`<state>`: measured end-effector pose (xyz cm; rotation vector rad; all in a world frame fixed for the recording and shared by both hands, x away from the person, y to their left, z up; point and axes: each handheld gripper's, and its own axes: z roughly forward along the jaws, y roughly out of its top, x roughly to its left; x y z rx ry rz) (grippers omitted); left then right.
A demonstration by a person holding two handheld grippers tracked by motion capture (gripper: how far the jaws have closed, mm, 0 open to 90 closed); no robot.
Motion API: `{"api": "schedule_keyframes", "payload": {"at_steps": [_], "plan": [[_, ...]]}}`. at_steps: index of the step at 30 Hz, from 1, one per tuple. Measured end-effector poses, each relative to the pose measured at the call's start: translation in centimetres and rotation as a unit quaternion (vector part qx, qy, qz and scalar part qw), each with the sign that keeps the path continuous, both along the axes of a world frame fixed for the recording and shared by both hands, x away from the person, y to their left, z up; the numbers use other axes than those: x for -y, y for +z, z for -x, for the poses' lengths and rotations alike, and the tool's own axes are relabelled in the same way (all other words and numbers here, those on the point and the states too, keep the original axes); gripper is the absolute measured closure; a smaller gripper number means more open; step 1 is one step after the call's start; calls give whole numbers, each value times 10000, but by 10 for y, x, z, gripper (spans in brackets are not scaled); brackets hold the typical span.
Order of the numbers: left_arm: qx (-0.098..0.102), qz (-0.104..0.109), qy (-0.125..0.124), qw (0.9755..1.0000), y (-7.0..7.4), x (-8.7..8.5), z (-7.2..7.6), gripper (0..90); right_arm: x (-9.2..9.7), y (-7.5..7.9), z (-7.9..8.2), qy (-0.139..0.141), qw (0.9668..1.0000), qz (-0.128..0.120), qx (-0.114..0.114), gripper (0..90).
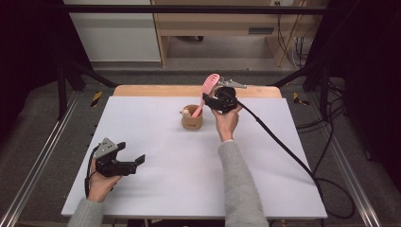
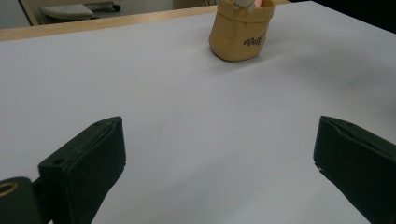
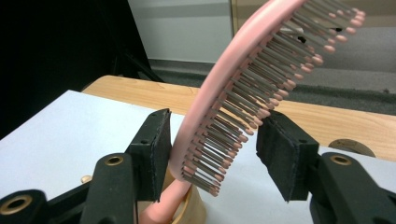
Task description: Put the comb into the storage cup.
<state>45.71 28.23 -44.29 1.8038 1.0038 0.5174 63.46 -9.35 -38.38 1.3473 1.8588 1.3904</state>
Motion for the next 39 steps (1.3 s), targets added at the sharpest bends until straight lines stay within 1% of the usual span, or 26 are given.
{"api": "schedule_keyframes", "payload": {"at_steps": [4, 6, 8, 10, 16, 18, 20, 23, 26, 30, 32, 34, 35, 37, 39], "plan": [[5, 0, 2, 10000, 0, 0, 0, 23, 0, 2, 2, 28, 10000, -3, 32, 411], [3, 2, 1, 10000, 0, 0, 0, 23, 0, 2, 3, 55, 10000, 24, 66, 367], [0, -2, 5, 10000, 0, 0, 0, 23, 0, 2, 4, 92, 9997, 134, 174, 331], [6, 2, 8, 10000, 0, 0, 0, 23, 0, 3, 6, 123, 9995, 186, 221, 287], [0, -3, 2, 10000, 0, 0, 0, 23, 2, 6, 11, 220, 9989, 234, 330, 156], [1, -4, 6, 10000, 0, 0, 0, 23, 3, 7, 13, 256, 9986, 256, 394, 124], [0, -3, 8, 10000, 0, 0, 0, 23, 5, 8, 16, 297, 9984, 175, 451, 96], [-1, -13, 12, 10000, 0, 0, 0, 23, 7, 11, 21, 339, 9982, 158, 465, 44], [-5, -16, 13, 10000, 0, 0, 0, 23, 11, 12, 26, 404, 9980, 133, 463, 24], [0, -17, 15, 10000, 0, 1, 0, 23, 15, 14, 34, 531, 9971, 153, 518, 1], [3, -14, 15, 10000, 0, 0, 0, 23, 18, 15, 39, 654, 9964, 97, 530, 1], [13, -8, 18, 10000, 1, 1, 0, 23, 21, 16, 42, 776, 9954, 118, 554, 0], [13, -6, 17, 10000, 1, 1, 0, 23, 22, 16, 45, 816, 9948, 171, 577, 0], [9, -14, 13, 10000, 0, 1, 0, 23, 25, 17, 49, 847, 9945, 198, 585, 0], [1, -15, 5, 10000, 0, 1, 0, 23, 28, 17, 53, 895, 9940, 157, 605, 0]]}}
